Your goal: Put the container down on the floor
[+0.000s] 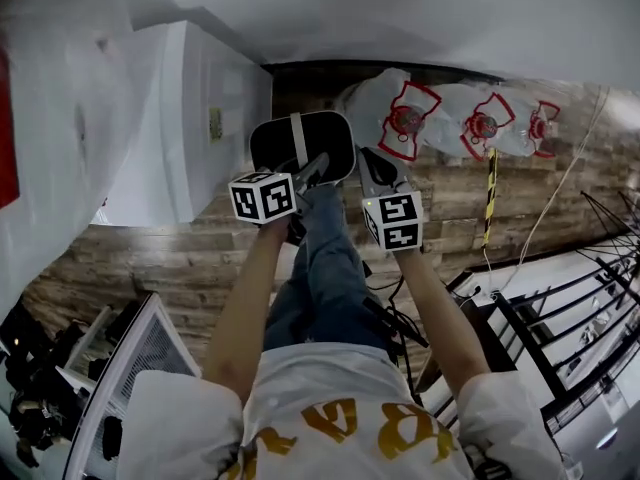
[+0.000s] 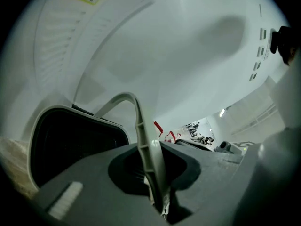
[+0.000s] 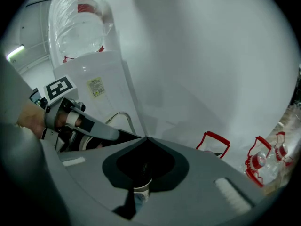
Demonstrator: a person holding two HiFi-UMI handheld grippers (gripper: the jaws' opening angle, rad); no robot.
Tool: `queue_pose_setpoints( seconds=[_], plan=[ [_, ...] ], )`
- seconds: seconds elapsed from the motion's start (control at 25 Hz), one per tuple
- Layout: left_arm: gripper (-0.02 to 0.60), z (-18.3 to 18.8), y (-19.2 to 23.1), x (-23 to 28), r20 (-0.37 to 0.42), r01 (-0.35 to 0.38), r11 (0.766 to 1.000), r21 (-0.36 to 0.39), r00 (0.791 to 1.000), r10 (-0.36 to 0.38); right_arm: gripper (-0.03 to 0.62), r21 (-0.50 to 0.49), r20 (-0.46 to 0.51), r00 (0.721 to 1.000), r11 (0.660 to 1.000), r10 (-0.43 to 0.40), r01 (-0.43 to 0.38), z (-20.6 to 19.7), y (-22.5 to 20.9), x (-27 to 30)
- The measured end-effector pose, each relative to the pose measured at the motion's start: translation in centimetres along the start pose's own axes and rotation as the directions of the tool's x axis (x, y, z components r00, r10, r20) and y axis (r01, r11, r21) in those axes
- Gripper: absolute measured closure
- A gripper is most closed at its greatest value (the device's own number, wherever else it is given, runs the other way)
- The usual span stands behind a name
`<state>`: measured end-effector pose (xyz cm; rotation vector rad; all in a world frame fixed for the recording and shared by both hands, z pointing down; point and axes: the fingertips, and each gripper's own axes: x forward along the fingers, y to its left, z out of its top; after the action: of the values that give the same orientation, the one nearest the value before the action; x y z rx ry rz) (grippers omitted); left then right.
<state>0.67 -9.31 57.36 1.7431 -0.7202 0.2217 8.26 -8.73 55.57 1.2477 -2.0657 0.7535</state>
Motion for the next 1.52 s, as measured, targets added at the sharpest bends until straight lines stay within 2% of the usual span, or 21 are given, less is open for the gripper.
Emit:
queue_pose_setpoints(
  seconds=[0.2,0.56,0.88,1.2,1.4,1.52],
  plan=[
    [0.537,-0.8,3.6,1.8,0.007,-0.025,0.999,-0.047,1.000,0.025,0.568,0.002,-0.031,0.999,1.000,0.028,-0.028,-2.6,0.2,3.4],
    [0.540,-2.9,8.7,4.1,0.011,-0.051,0.996,-0.079,0.999,0.052,0.568,0.008,-0.056,0.997,0.998,0.056,-0.056,-6.6,1.1,7.8],
    [0.540,-3.5,13.6,6.2,-0.007,-0.105,0.993,-0.055,0.994,0.105,0.568,0.028,-0.074,0.994,0.997,0.075,-0.073,-8.9,1.5,11.9],
    [0.541,-4.1,17.8,8.4,-0.016,-0.127,0.991,-0.042,0.992,0.127,0.568,0.082,-0.079,0.995,0.995,0.064,-0.058,-11.0,0.7,15.7],
    [0.545,-4.5,20.2,9.9,-0.015,-0.142,0.989,-0.041,0.990,0.142,0.568,0.177,-0.088,0.995,0.984,0.040,-0.023,-12.5,-0.3,17.8],
    [0.545,-4.6,21.5,11.1,-0.010,-0.149,0.988,-0.047,0.989,0.148,0.568,0.185,-0.102,0.994,0.983,0.036,-0.017,-13.6,-0.3,18.9]
  ],
)
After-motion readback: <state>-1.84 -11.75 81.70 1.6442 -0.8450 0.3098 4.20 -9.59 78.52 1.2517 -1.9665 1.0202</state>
